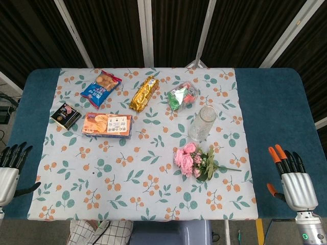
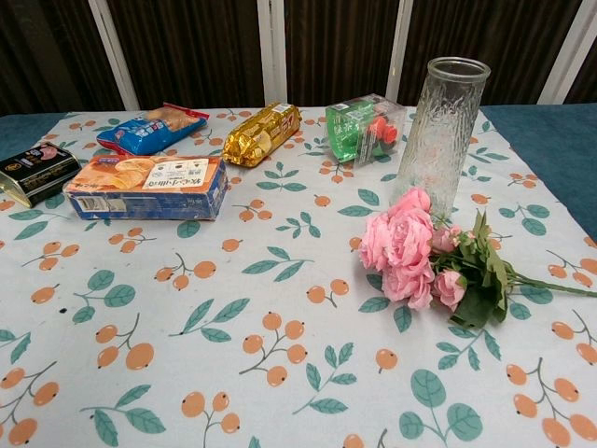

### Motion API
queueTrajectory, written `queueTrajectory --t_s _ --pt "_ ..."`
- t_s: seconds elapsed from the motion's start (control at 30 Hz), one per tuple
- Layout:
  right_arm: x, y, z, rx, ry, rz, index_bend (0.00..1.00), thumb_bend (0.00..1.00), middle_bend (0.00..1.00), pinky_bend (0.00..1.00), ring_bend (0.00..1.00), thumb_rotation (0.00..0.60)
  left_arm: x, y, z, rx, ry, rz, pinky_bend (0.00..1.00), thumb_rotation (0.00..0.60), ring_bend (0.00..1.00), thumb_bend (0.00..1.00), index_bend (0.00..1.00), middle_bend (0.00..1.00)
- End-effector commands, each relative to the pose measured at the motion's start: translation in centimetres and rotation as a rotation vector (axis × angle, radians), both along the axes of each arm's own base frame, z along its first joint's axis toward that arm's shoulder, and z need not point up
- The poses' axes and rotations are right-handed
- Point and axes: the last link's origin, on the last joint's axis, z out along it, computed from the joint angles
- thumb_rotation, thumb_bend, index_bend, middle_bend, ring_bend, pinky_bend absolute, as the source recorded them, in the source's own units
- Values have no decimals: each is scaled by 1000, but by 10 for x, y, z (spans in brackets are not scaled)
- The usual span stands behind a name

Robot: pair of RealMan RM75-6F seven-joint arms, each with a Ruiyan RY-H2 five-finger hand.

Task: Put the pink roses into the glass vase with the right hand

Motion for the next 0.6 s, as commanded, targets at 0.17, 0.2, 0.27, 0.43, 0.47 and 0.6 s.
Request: queueTrajectory --t_s 0.17,0.2,0.27,0.43,0.47,0.6 --pt "0 -1 -2 12 -1 -9 0 286 0 0 0 600 0 1 -1 -7 -1 -2 0 600 0 0 0 0" --pt "0 -1 -3 17 -1 -11 0 286 0 0 0 600 0 1 -1 -8 -4 1 0 600 0 0 0 0" --pt "0 0 -5 28 -3 -16 0 286 0 0 0 600 0 2 -1 -8 -11 6 0 600 0 0 0 0" --pt "6 2 -11 63 -46 -31 0 286 0 0 0 600 1 3 0 -5 -32 -4 0 600 0 0 0 0" --pt "9 2 -13 71 -64 -35 0 286 0 0 0 600 2 3 0 -4 -35 -9 0 600 0 0 0 0" --pt "21 -5 -24 105 -107 -36 0 286 0 0 0 600 1 3 0 -5 -48 -11 0 600 0 0 0 0"
